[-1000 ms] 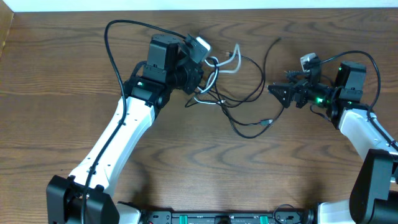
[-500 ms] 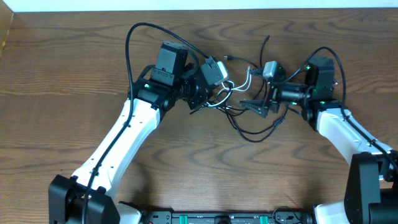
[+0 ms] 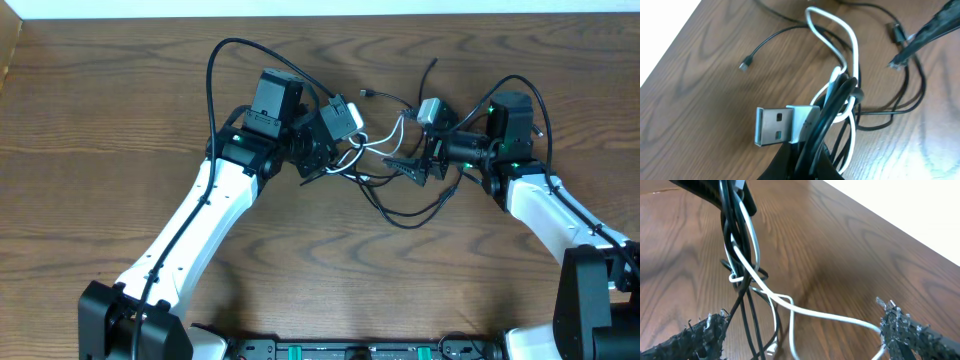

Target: Untangle cables

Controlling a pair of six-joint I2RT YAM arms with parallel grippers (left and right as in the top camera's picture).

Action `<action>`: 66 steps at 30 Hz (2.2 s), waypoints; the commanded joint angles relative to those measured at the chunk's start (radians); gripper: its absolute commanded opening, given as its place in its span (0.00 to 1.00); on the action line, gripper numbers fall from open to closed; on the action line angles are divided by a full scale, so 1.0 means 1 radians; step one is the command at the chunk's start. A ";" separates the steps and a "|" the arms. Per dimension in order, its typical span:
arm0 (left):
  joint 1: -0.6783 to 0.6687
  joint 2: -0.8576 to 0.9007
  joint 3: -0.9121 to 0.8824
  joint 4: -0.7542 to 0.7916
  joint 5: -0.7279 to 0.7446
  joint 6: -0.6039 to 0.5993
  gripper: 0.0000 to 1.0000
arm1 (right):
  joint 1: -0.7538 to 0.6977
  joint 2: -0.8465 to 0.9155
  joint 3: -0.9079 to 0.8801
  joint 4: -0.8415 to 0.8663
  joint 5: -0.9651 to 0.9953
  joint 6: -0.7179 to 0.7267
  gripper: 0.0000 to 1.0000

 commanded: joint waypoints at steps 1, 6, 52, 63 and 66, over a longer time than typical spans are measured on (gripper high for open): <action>-0.004 -0.002 0.012 -0.003 -0.052 -0.003 0.08 | 0.002 -0.003 0.005 -0.001 0.015 -0.012 0.97; -0.004 -0.002 0.012 -0.024 -0.145 0.000 0.08 | 0.002 -0.003 0.005 -0.001 0.014 -0.012 0.97; -0.075 -0.002 0.012 0.040 -0.349 -0.063 0.08 | 0.119 -0.003 0.005 -0.109 0.130 -0.053 0.29; -0.070 -0.002 0.012 0.048 -0.358 -0.111 0.08 | 0.117 -0.003 0.005 -0.105 0.158 -0.030 0.01; -0.045 -0.002 0.012 0.072 -0.401 -0.223 0.08 | 0.103 -0.003 0.005 -0.093 0.226 0.053 0.01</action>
